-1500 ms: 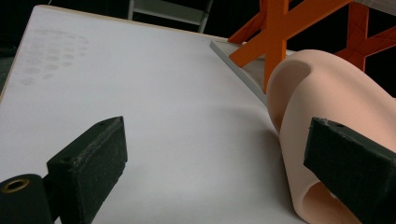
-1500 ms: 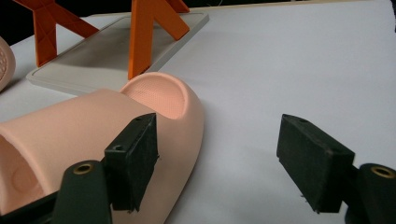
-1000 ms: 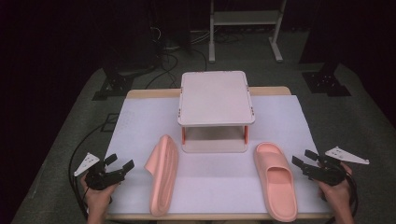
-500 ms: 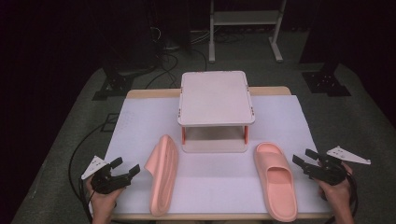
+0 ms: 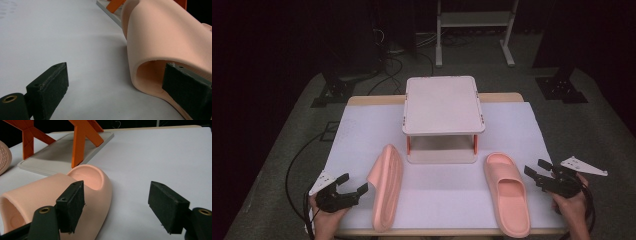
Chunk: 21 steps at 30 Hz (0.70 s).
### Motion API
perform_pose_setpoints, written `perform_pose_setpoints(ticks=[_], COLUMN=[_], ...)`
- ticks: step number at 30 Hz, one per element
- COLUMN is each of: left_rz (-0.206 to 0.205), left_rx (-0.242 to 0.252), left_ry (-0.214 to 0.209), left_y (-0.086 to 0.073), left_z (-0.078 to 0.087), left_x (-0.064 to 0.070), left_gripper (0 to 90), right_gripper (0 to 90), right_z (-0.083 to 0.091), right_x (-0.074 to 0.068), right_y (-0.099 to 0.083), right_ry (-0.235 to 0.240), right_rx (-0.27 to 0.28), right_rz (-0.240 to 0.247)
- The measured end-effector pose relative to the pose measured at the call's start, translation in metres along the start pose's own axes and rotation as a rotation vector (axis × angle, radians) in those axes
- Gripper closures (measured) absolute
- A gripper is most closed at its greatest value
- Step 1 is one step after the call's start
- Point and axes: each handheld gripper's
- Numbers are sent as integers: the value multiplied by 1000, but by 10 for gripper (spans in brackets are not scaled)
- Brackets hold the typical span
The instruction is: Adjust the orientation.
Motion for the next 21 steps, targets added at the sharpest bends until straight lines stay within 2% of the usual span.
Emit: perform_pose_setpoints(ticks=[3, 7, 12, 13, 16, 17, 19, 21], left_rz=[-16, -23, -29, -32, -31, -26, -40, -36], left_rx=[-16, -23, -57, -79, -76, -82, -108, -109], left_ry=[-7, -17, -39, -52, -60, -71, -77, -80], left_y=[0, 0, 1, 2, 3, 4, 5, 6], left_z=[-3, -5, -14, -18, -21, -23, -27, -29], left_x=[1, 1, 2, 3, 4, 5, 7, 8], left_gripper=[97, 121, 177, 206, 245, 245, 314, 331], right_gripper=[287, 287, 288, 287, 288, 288, 288, 288], right_z=[0, 0, -2, -2, -3, -3, -3, -3], right_x=[0, -1, -2, -4, -4, -4, -4, -4], right_y=[0, 0, 0, -1, -1, -1, -1, -1], right_ry=[0, 0, 3, 4, 7, 7, 7, 8], right_rx=[-1, -2, -3, -8, -7, -7, -6, -6], right_rz=[2, 3, 9, 12, 15, 15, 15, 16])
Point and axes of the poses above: each handheld gripper's, and its own axes: z roughly backward along the jaws, y roughly out of its top, x roughly to its right, and after that the axes turned 8 degrees about -z, right-handed
